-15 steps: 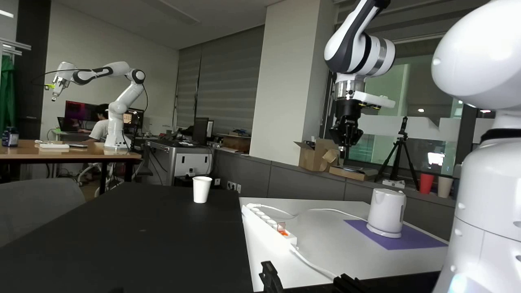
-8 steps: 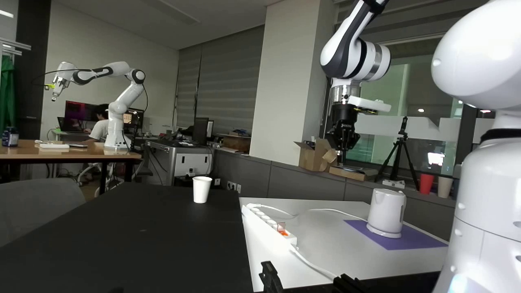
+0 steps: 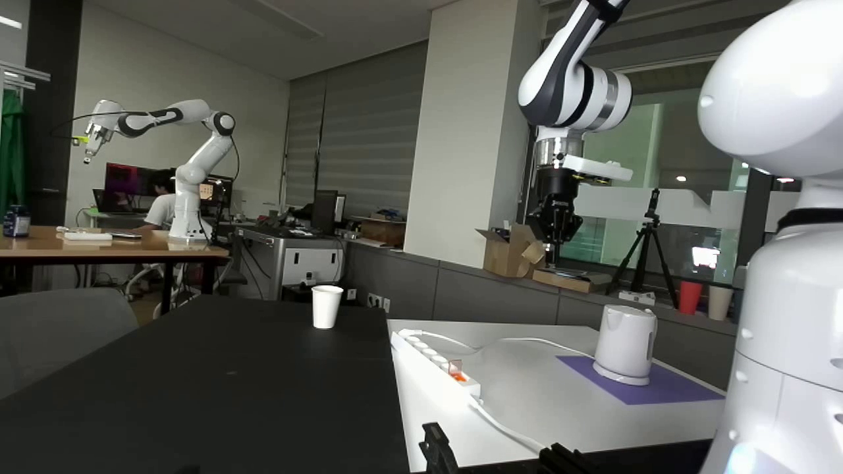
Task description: Press the switch on the adapter
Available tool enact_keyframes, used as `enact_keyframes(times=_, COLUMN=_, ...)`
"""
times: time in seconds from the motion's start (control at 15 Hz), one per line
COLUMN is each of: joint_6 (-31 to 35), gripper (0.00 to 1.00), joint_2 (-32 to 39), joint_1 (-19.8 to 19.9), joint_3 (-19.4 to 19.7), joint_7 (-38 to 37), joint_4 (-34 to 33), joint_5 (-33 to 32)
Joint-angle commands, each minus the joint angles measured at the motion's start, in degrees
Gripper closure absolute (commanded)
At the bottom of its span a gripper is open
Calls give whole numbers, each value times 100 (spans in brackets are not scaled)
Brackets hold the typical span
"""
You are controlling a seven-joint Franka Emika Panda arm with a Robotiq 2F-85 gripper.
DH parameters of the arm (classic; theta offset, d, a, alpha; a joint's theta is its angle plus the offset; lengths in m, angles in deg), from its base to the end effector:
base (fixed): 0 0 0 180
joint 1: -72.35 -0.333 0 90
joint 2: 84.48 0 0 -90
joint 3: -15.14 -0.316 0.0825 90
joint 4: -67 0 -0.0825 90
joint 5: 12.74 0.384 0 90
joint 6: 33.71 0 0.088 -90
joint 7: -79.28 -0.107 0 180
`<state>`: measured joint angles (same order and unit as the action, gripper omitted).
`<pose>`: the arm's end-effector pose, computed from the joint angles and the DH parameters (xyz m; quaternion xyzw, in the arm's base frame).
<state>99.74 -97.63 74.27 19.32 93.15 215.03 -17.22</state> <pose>0.4216 -0.0457 0.3376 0.9951 0.0959 -0.0158 0.0173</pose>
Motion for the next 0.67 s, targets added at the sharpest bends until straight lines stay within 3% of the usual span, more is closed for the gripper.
enact_keyframes(times=0.0, joint_6=-9, gripper=100, joint_2=-1, joint_1=-2, joint_3=0, joint_7=-3, joint_4=-5, joint_5=0)
enact_keyframes(times=0.2, joint_6=370, gripper=100, joint_2=229, joint_1=-233, joint_3=-96, joint_7=222, joint_4=154, joint_5=325)
enact_keyframes(times=0.6, joint_6=1826, gripper=100, joint_2=1097, joint_1=-505, joint_3=-702, joint_7=-706, joint_4=415, joint_5=-62)
